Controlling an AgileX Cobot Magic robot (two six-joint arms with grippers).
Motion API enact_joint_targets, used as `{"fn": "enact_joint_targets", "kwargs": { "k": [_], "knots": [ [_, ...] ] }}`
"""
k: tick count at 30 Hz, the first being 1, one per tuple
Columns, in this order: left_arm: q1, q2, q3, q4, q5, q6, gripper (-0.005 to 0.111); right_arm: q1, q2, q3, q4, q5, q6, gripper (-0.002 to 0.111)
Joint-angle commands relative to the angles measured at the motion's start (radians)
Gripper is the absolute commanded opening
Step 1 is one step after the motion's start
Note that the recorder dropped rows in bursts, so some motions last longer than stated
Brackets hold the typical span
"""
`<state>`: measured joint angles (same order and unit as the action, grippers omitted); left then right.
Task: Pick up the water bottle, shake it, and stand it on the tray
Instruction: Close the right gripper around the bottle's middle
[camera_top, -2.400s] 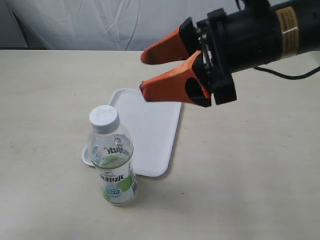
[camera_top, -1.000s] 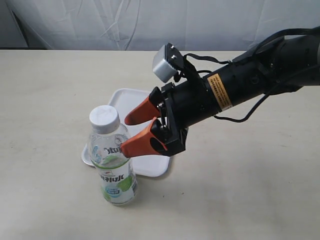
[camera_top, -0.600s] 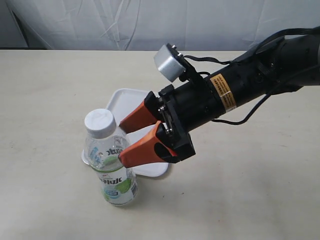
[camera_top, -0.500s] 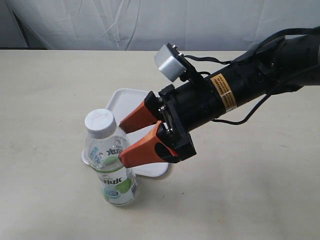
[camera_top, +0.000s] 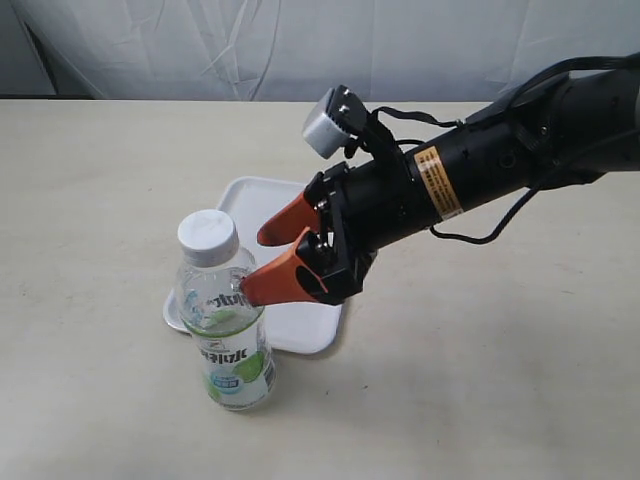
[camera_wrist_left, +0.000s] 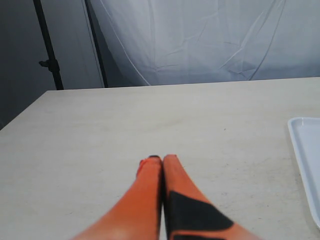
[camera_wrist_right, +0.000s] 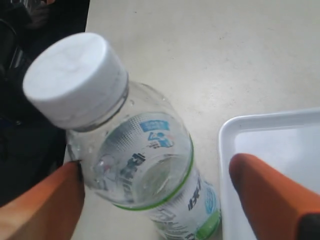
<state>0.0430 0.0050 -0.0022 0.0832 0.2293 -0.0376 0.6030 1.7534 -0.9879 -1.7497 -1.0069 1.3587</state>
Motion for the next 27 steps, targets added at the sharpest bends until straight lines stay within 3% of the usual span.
{"fn": "enact_joint_targets", "kwargs": {
  "k": [1,3,14,19,27],
  "knots": [
    [0.004,-0.005,0.002,0.001,-0.005,-0.006,0.0,-0.002,-0.001,0.005,0.012,0.01,0.01,0.092],
    [0.004,-0.005,0.002,0.001,-0.005,-0.006,0.0,-0.002,-0.001,0.005,0.023,0.011,0.032,0.104],
    [0.004,-0.005,0.002,0.001,-0.005,-0.008,0.0,-0.002,-0.001,0.005,0.021,-0.124,0.022,0.104],
    [0.004,-0.005,0.002,0.001,-0.005,-0.008,0.0,0.005,-0.001,0.005,0.027,-0.079,0.02,0.104],
    [0.004,-0.005,0.002,0.001,-0.005,-0.008,0.0,0.121,-0.001,0.005,0.031,0.051,-0.105,0.104]
  ]
}}
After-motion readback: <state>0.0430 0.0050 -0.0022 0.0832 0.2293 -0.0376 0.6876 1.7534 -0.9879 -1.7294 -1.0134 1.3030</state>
